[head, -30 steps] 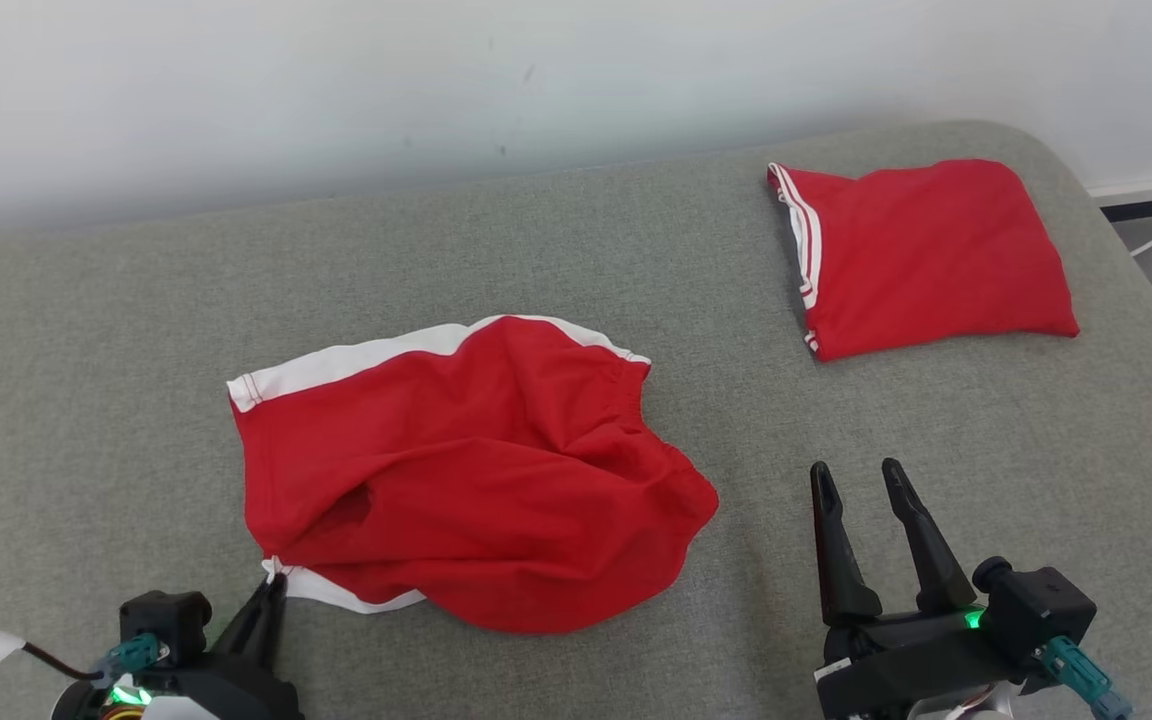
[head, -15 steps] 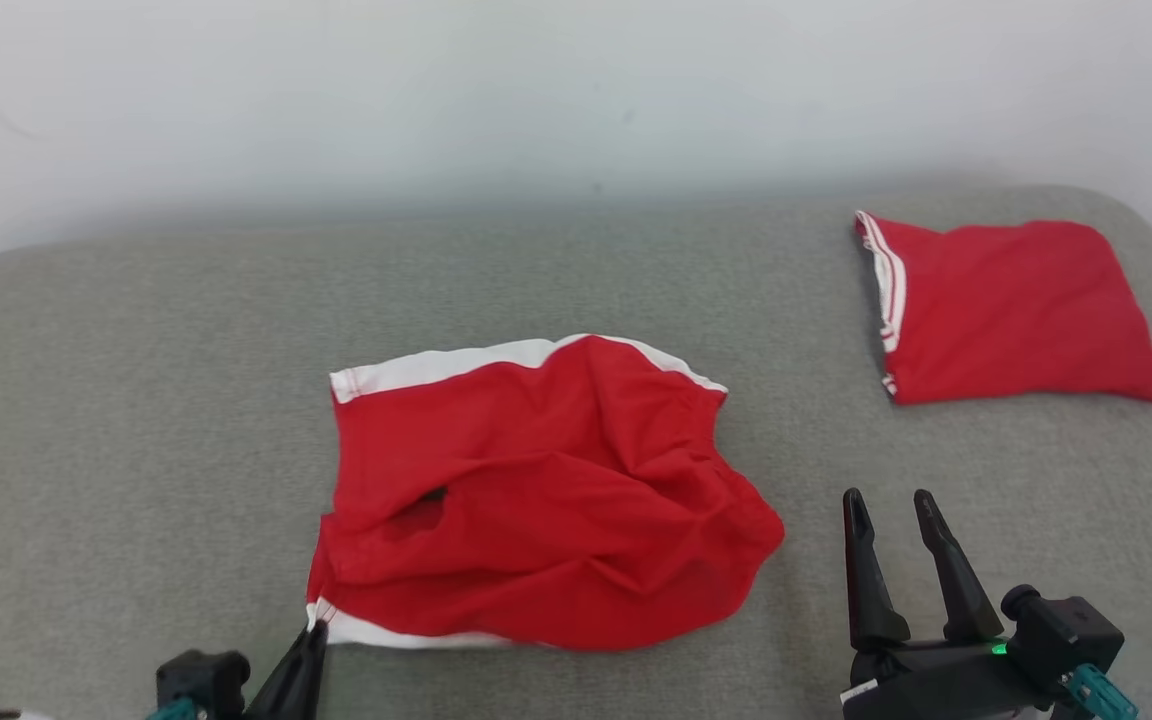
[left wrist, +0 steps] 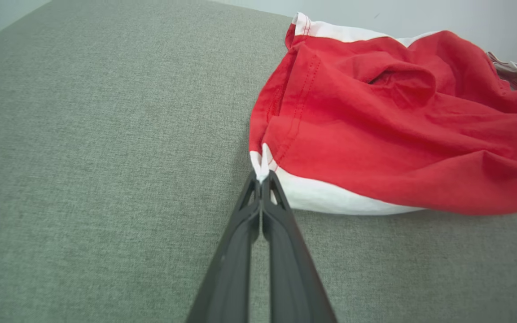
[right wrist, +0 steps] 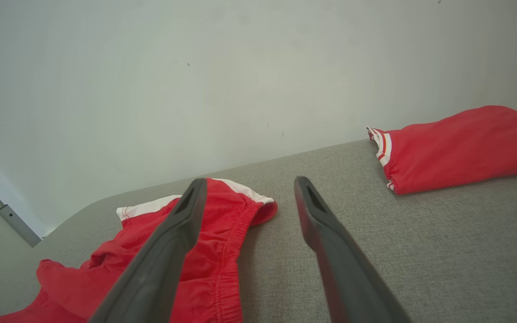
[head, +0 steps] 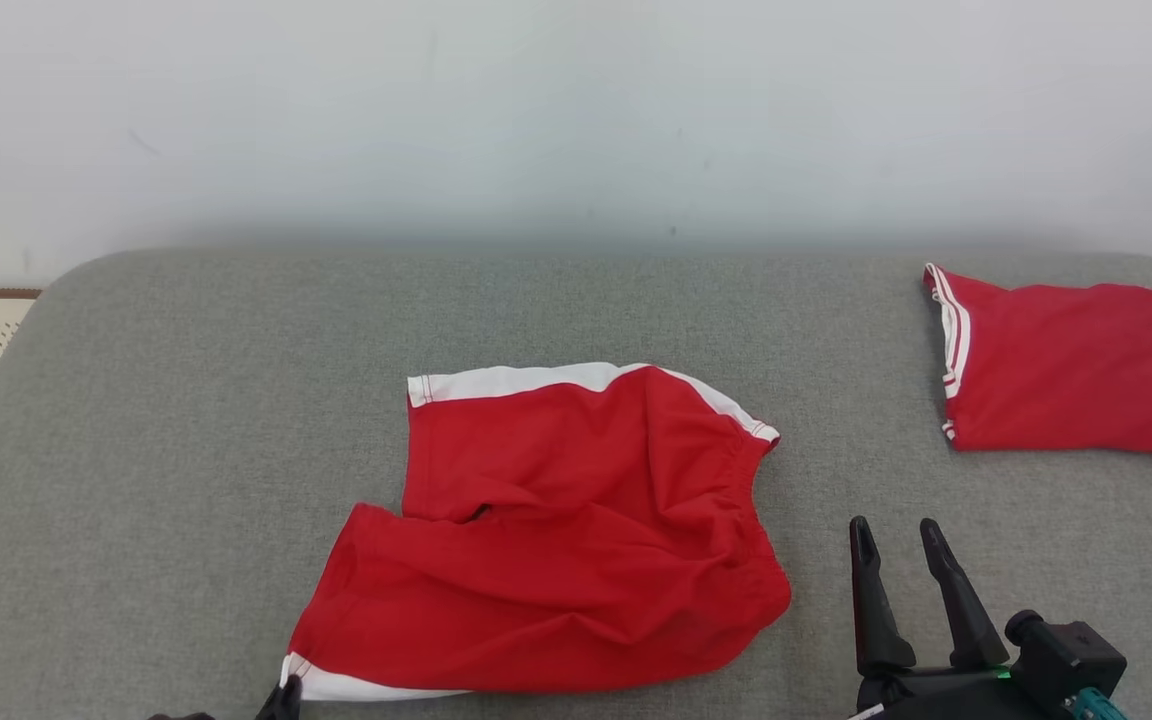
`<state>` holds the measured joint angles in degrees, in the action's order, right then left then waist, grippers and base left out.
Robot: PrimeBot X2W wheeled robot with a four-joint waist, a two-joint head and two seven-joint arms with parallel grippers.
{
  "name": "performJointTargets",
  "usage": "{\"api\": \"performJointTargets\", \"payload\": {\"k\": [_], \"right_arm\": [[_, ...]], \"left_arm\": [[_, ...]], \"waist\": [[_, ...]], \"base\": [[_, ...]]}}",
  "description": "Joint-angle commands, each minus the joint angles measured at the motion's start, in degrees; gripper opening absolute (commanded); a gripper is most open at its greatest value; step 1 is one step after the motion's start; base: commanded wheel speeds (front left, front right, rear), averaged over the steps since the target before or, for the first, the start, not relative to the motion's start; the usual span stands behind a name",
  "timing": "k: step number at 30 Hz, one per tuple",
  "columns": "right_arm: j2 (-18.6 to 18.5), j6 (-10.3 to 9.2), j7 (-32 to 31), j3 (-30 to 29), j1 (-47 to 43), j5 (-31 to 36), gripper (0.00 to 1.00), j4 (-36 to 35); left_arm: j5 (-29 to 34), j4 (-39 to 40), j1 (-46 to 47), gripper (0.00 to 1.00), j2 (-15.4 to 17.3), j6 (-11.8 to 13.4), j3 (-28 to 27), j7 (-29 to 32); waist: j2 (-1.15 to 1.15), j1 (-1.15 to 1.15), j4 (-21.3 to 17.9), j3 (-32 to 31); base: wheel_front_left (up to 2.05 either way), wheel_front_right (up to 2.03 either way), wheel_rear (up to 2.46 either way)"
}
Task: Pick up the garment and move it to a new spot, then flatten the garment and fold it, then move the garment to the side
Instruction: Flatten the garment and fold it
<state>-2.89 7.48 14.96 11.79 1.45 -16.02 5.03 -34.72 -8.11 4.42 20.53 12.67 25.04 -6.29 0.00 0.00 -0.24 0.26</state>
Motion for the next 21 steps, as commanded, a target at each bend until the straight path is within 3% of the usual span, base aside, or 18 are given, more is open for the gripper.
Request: {"api": "performJointTargets", "payload": {"k": [1, 2, 11, 21], "right_arm": [[0.0, 0.04, 0.1, -0.1, -1.1, 0.3, 1.00, 0.2], [0.0, 0.04, 0.0, -0.2, -1.2, 0.3, 1.00, 0.2], [0.0, 0.04, -1.3, -0.9, -2.1, 1.7, 1.00, -0.3], [-0.8, 0.04, -5.1, 0.6, -3.7, 1.0, 1.00, 1.2]], "left_arm": [[0.2, -0.3, -1.1, 0.51, 0.2, 0.2, -0.1, -0.7], [0.4, -0.4, -1.2, 1.00, 0.0, 0.3, -0.1, -1.2], [2.0, 2.2, -1.3, 1.00, -1.7, 1.1, -3.0, -8.0], [6.7, 7.2, -0.7, 1.00, -2.7, 1.1, -7.0, -8.9]], "waist": [[0.00, 0.00, 0.1, -0.2], [0.00, 0.00, 0.1, -0.3], [0.00, 0.00, 0.5, -0.7], [0.00, 0.00, 1.4, -1.3]], "base": [[0.00, 0.00, 0.00], [0.00, 0.00, 0.00], [0.00, 0.00, 0.00], [0.00, 0.00, 0.00]]}}
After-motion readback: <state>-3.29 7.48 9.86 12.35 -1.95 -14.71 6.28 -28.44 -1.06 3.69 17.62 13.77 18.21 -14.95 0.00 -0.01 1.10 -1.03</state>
